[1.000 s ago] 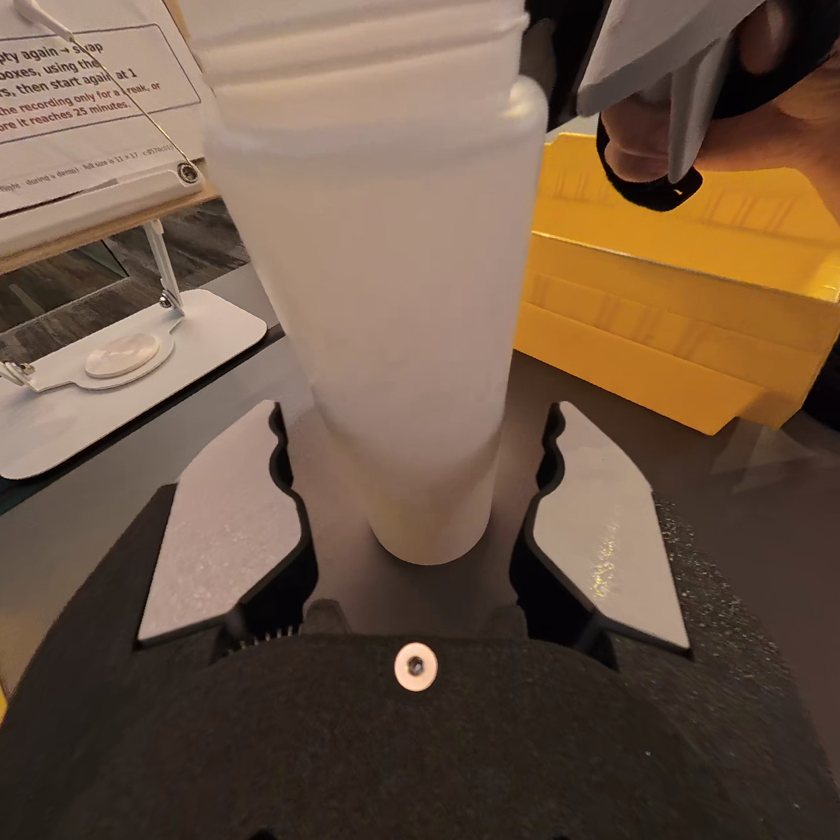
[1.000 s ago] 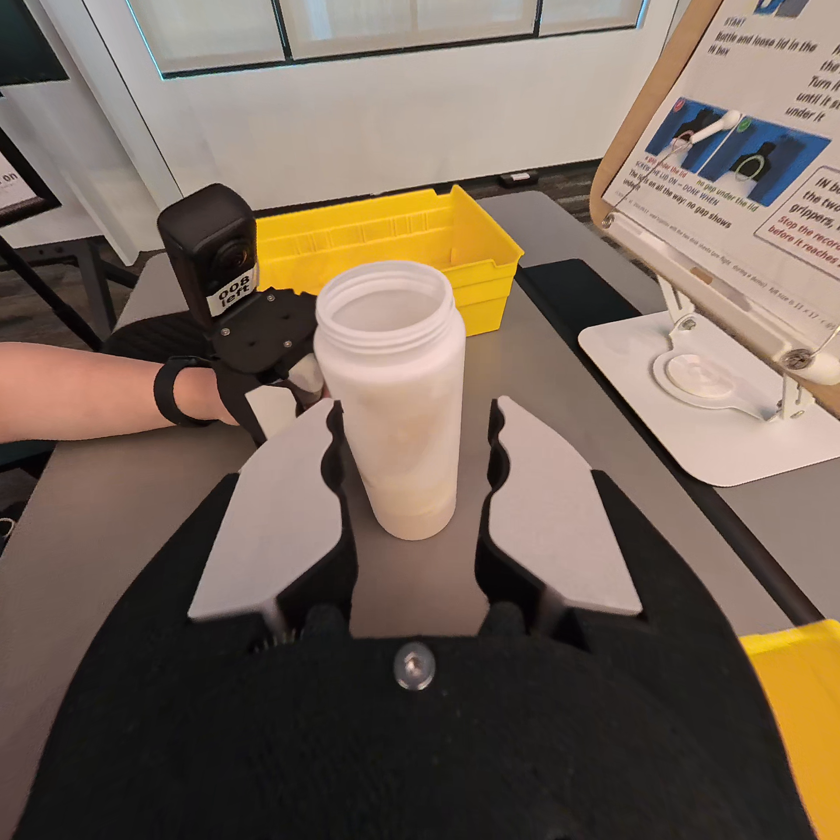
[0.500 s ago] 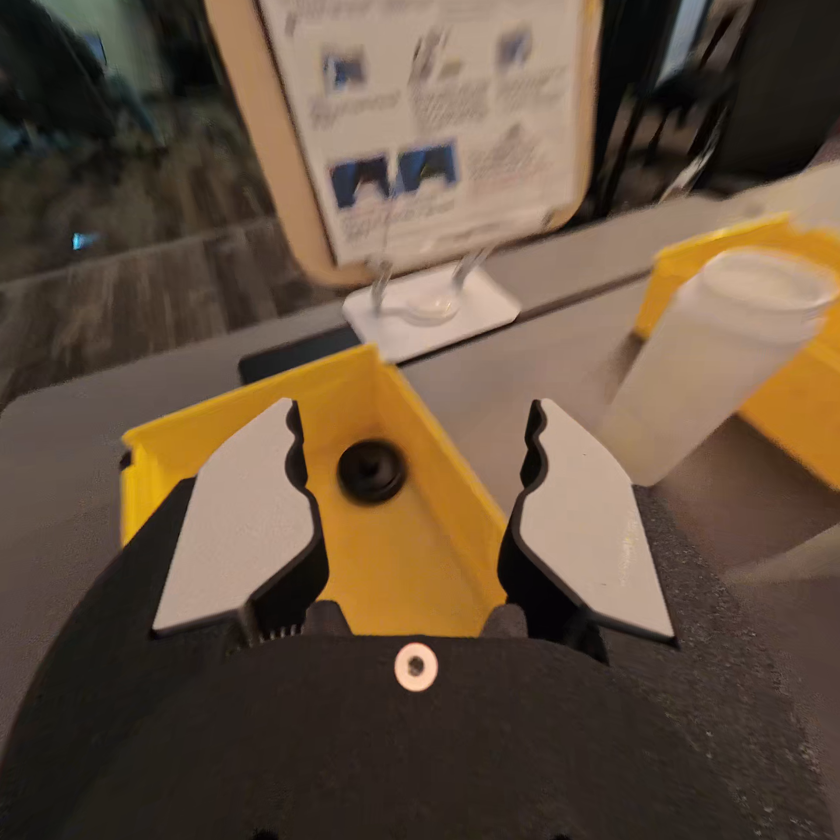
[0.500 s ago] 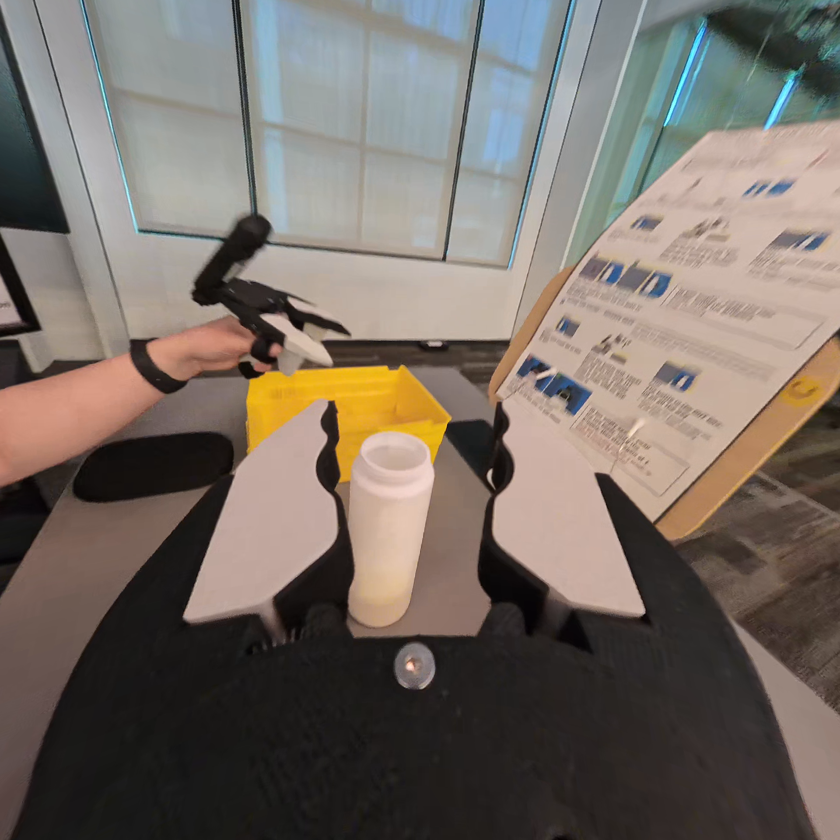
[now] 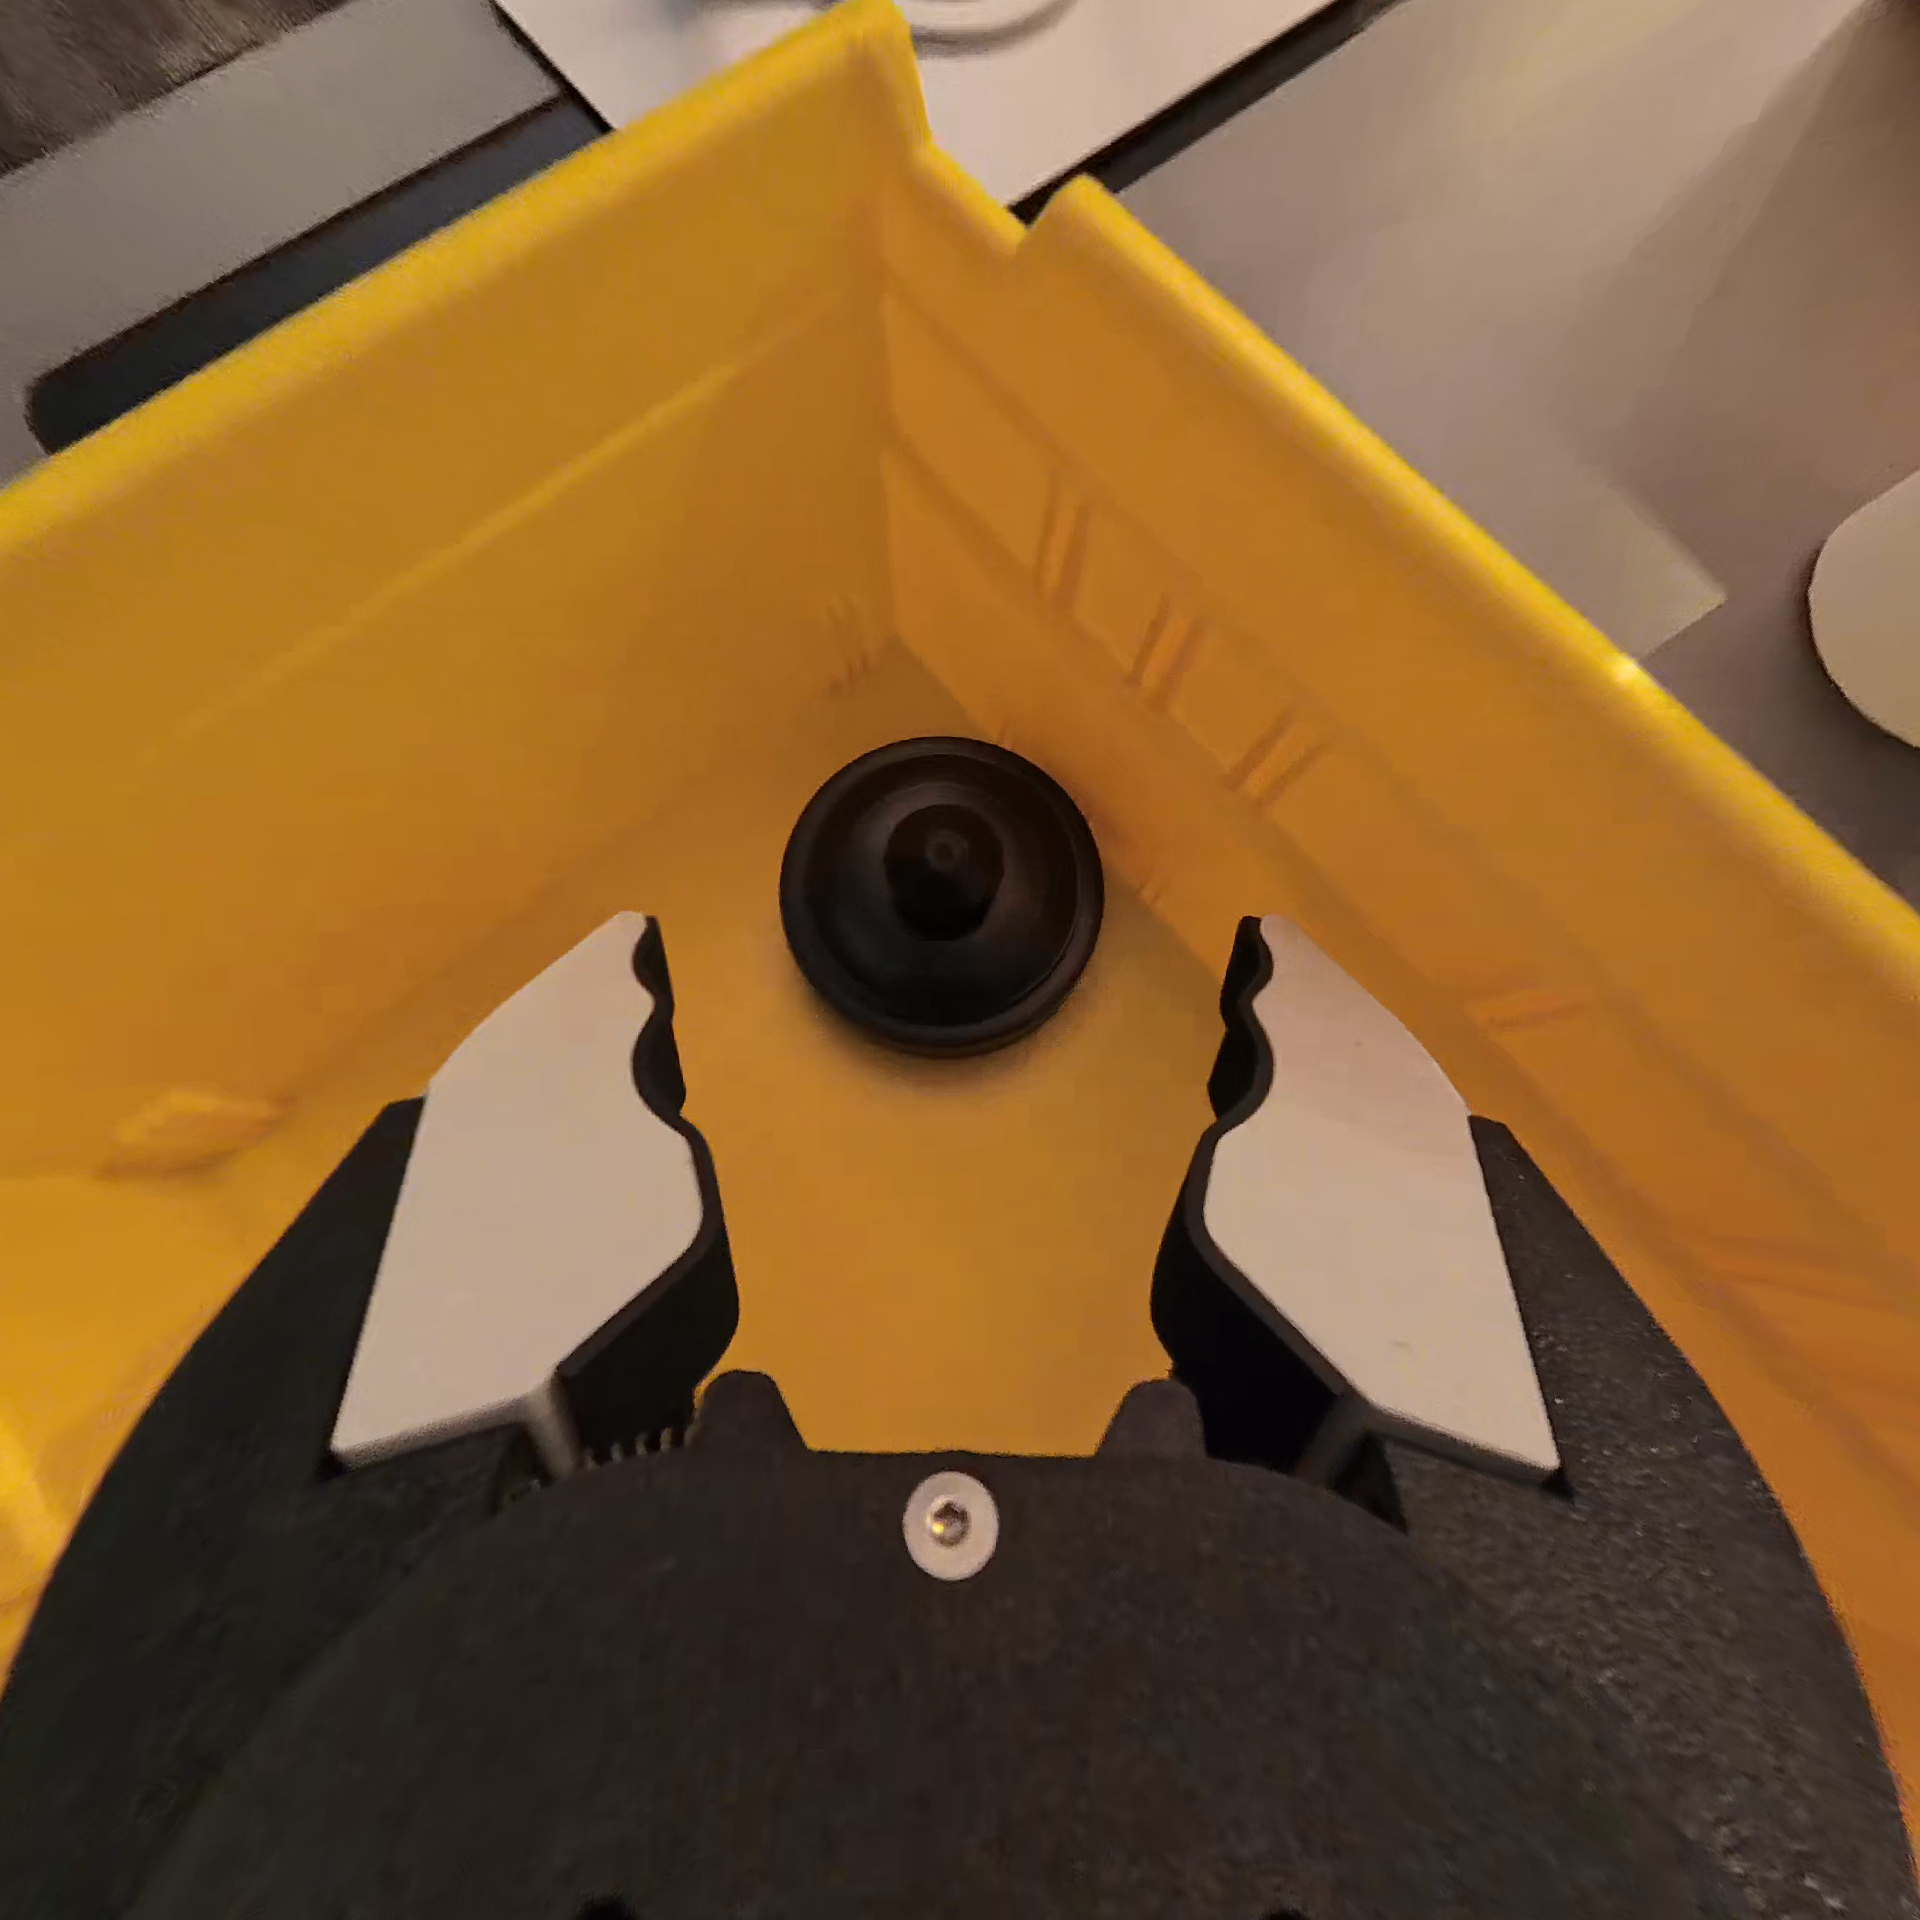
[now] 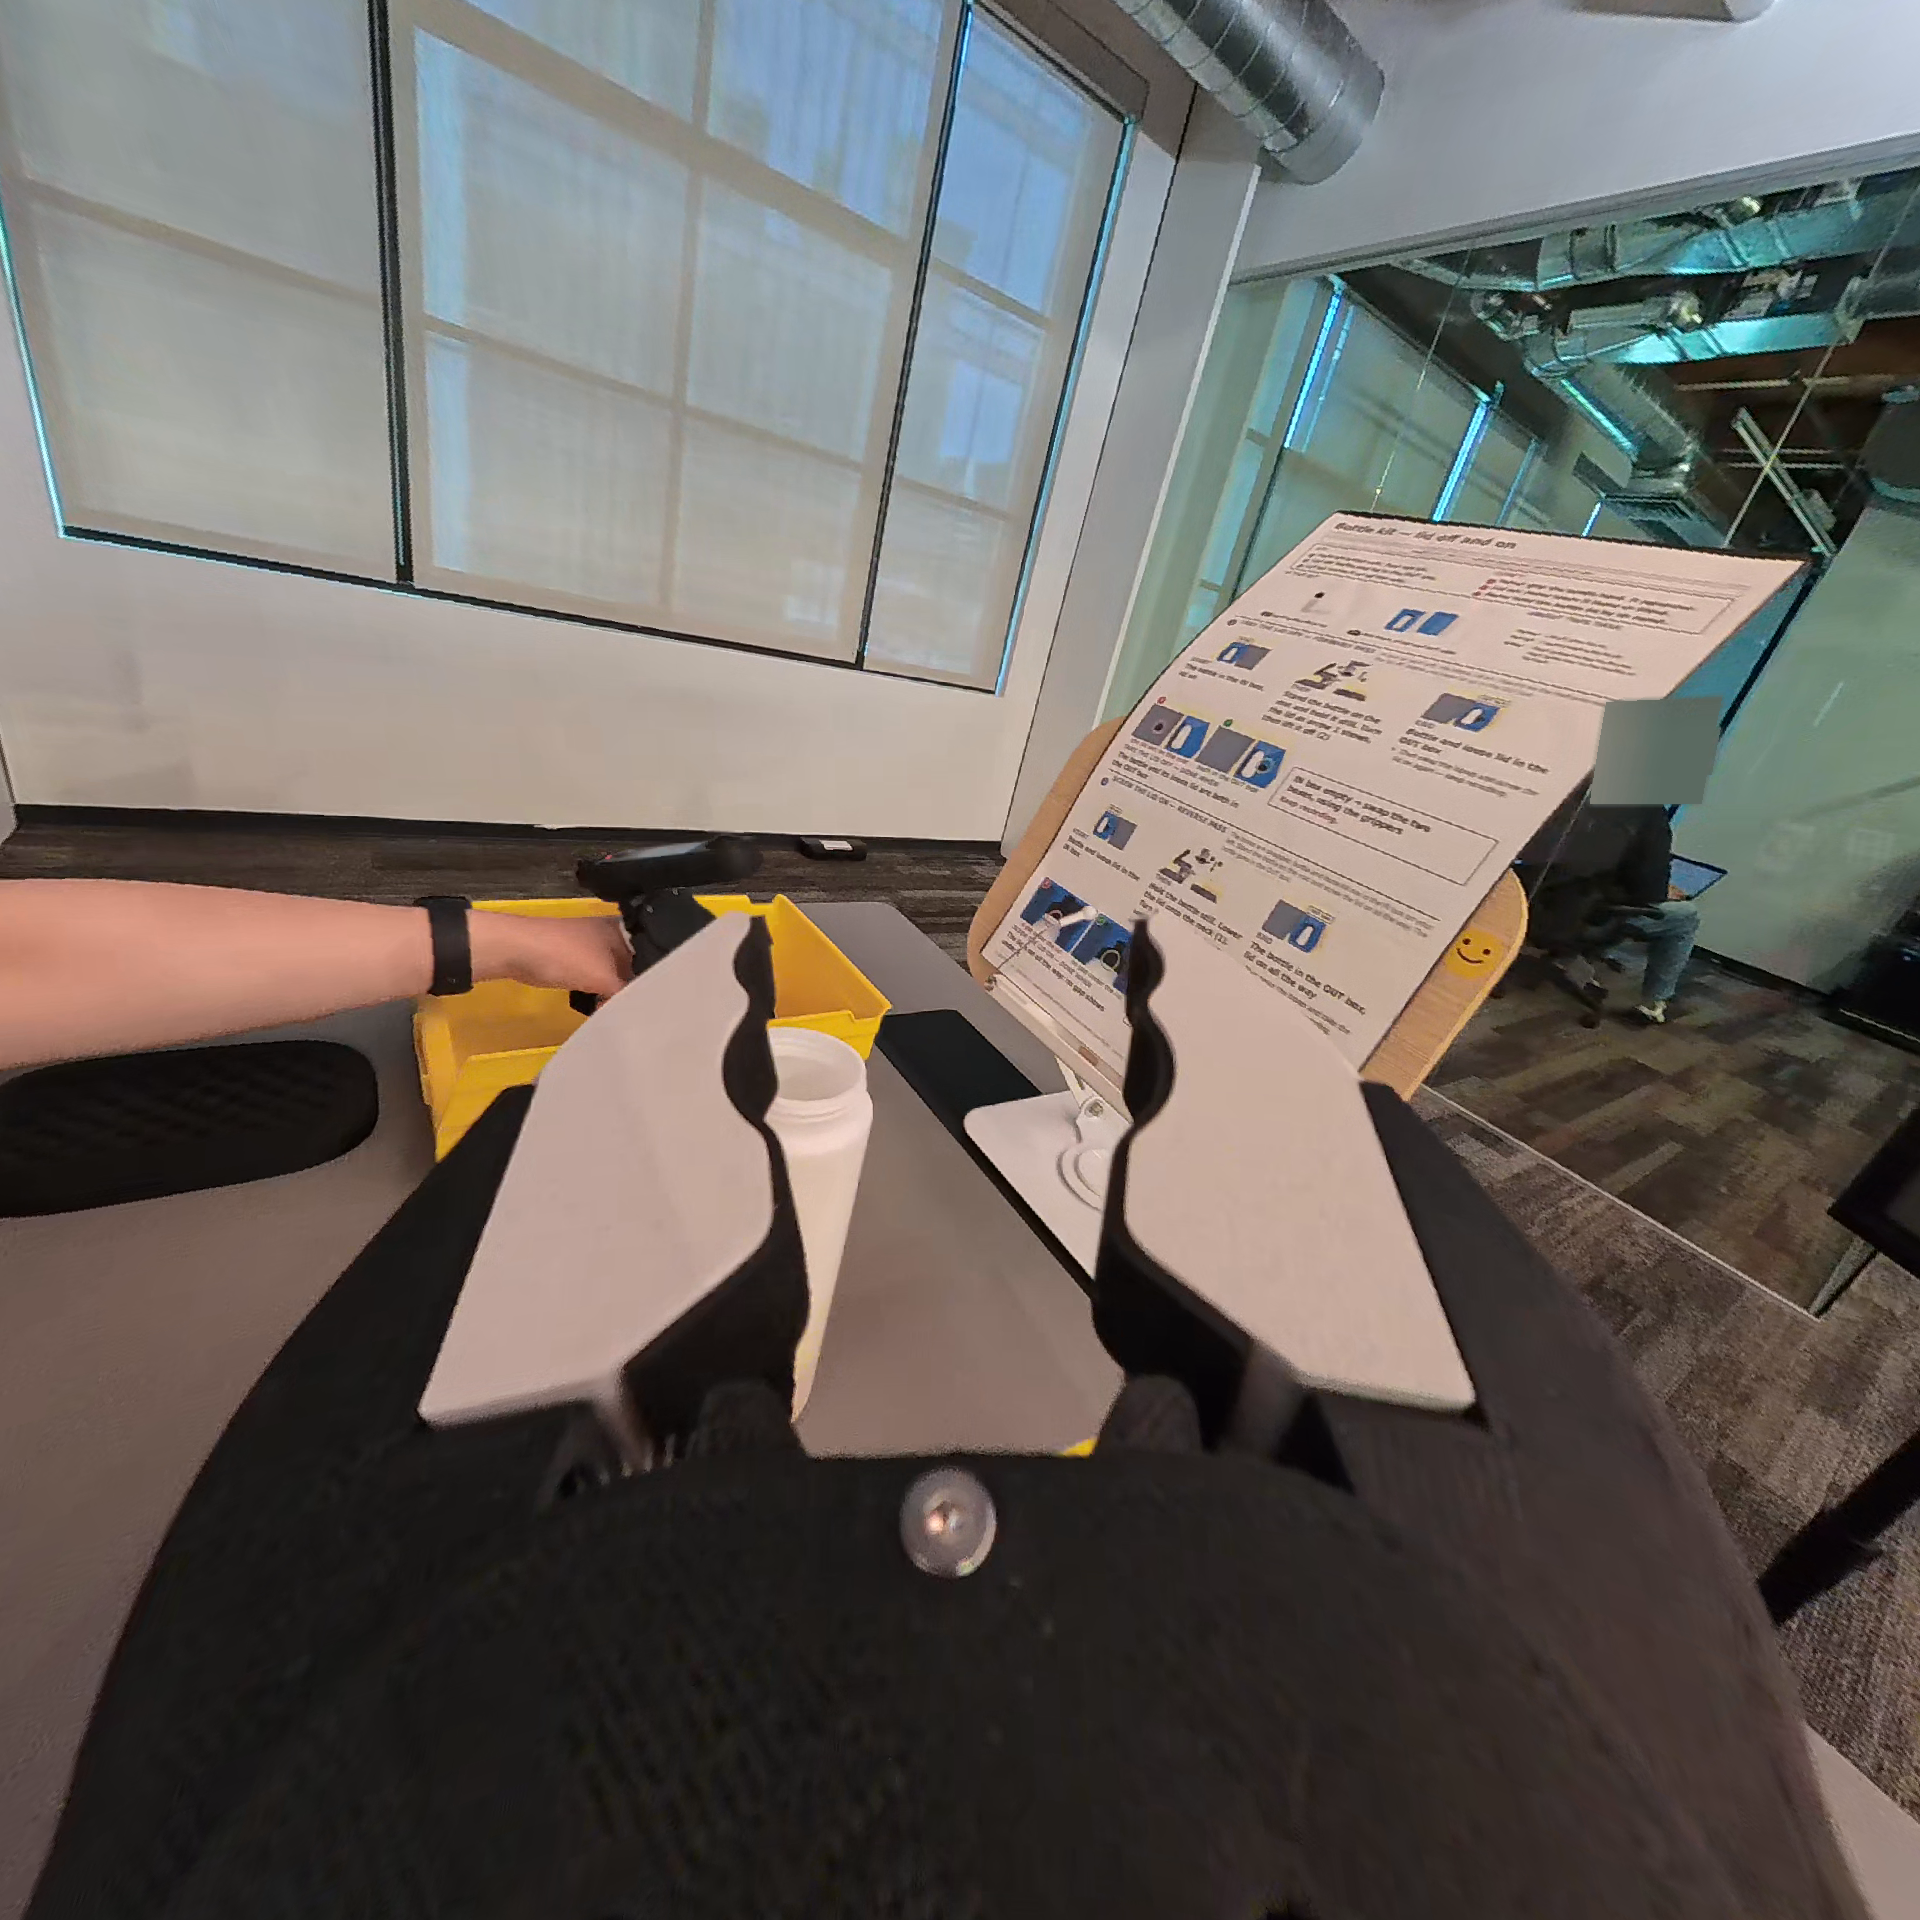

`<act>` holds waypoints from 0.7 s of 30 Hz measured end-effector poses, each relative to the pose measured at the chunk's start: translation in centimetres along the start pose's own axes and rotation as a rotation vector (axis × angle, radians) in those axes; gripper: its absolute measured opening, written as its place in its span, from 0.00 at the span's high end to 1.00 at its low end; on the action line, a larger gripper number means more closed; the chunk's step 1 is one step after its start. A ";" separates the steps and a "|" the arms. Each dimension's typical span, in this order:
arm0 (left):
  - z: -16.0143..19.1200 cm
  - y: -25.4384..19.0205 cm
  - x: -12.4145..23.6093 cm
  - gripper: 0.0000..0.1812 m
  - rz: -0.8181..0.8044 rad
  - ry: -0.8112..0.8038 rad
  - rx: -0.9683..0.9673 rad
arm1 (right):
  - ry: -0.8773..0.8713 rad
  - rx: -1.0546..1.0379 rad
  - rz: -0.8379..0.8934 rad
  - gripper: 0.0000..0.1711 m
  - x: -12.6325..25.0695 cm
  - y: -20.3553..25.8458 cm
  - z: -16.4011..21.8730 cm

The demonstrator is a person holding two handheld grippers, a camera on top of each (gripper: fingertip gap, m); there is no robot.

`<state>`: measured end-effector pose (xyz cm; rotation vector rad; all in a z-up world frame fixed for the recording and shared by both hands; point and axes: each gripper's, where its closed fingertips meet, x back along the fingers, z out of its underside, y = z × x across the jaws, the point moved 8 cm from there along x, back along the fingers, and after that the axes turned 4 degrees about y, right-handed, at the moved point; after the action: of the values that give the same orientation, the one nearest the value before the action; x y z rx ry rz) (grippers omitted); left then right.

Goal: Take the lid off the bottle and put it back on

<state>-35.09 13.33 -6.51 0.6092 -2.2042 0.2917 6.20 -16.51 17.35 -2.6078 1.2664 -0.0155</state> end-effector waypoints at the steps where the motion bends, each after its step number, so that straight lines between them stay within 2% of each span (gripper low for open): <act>1: 0.0 0.1 -0.4 0.46 -0.002 0.009 -0.006 | 0.006 -0.003 0.005 0.61 0.0 -0.1 0.1; 12: 0.8 0.4 -2.7 0.56 0.006 0.046 -0.034 | 0.082 -0.002 0.002 0.61 -1.0 -0.4 1.2; 14: 0.8 0.5 -2.7 0.61 -0.002 0.048 -0.031 | 0.094 0.000 -0.001 0.61 -1.2 -0.3 1.4; 18: 0.8 1.0 -2.0 0.62 -0.055 0.080 -0.030 | 0.103 0.001 -0.012 0.61 -1.4 -0.2 1.5; 21: 0.4 1.0 -0.3 0.62 -0.093 0.042 -0.018 | 0.112 -0.002 -0.022 0.61 -1.7 -0.1 1.7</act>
<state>-35.77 14.13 -6.99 0.6875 -2.1290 0.2336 5.41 -14.73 15.89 -2.6555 1.2746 -0.1670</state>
